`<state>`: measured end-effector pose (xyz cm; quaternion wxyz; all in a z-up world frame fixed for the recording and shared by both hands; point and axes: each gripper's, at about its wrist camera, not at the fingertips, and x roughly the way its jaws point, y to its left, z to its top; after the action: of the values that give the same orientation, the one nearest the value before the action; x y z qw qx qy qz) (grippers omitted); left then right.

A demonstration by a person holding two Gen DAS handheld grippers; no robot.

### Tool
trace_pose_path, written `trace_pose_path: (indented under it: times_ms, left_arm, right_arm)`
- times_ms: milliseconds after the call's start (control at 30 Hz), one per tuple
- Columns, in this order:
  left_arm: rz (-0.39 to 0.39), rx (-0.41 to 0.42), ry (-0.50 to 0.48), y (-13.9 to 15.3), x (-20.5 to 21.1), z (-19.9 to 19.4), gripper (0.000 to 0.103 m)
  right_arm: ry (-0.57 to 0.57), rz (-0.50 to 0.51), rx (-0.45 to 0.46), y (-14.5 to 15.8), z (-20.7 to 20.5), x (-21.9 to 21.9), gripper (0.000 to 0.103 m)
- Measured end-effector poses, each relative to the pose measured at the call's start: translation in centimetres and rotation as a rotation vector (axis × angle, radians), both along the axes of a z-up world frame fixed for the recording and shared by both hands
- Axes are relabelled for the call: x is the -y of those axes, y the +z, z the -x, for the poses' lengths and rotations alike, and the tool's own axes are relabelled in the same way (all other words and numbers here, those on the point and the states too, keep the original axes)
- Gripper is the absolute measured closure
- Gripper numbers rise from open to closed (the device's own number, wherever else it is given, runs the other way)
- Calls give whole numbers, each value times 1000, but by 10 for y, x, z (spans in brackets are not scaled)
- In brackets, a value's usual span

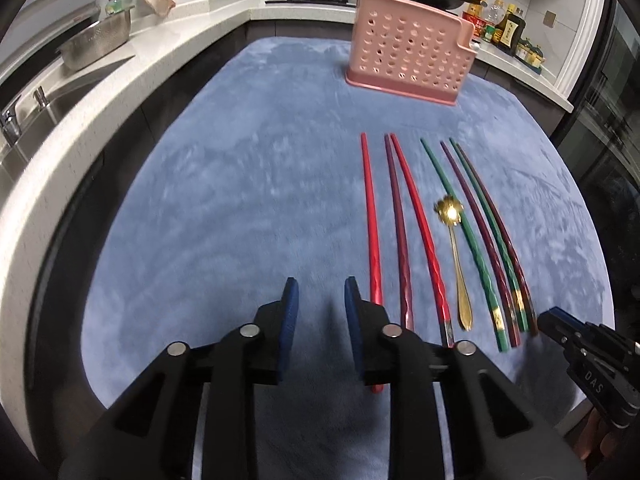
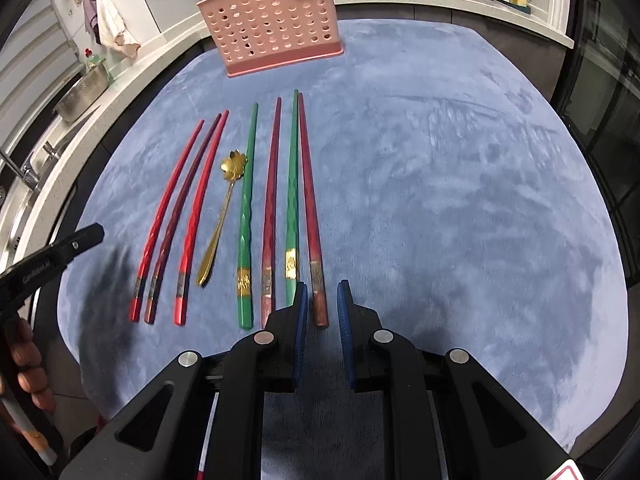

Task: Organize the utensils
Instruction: 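Grasp a red chopstick with the left tool while the right tool grasps a dark red chopstick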

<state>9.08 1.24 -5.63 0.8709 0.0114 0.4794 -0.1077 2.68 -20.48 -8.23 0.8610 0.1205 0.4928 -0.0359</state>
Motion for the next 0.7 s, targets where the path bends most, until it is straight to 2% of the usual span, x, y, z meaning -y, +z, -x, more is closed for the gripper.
trace_pose_path:
  times_ms: [200,333,700]
  left_arm:
    - [7,-24,-17,-10,3,9,79]
    - [9,-28,-23,-13,4,13,69]
    - [17,-49,-54,-19,12,16,68]
  right_arm:
    - [0,1,-1,-3,-3,-2,87]
    - [-4,-2,-6,-6,-6,-2,87]
    - [-7,-5,-17,-13,-9,0,87]
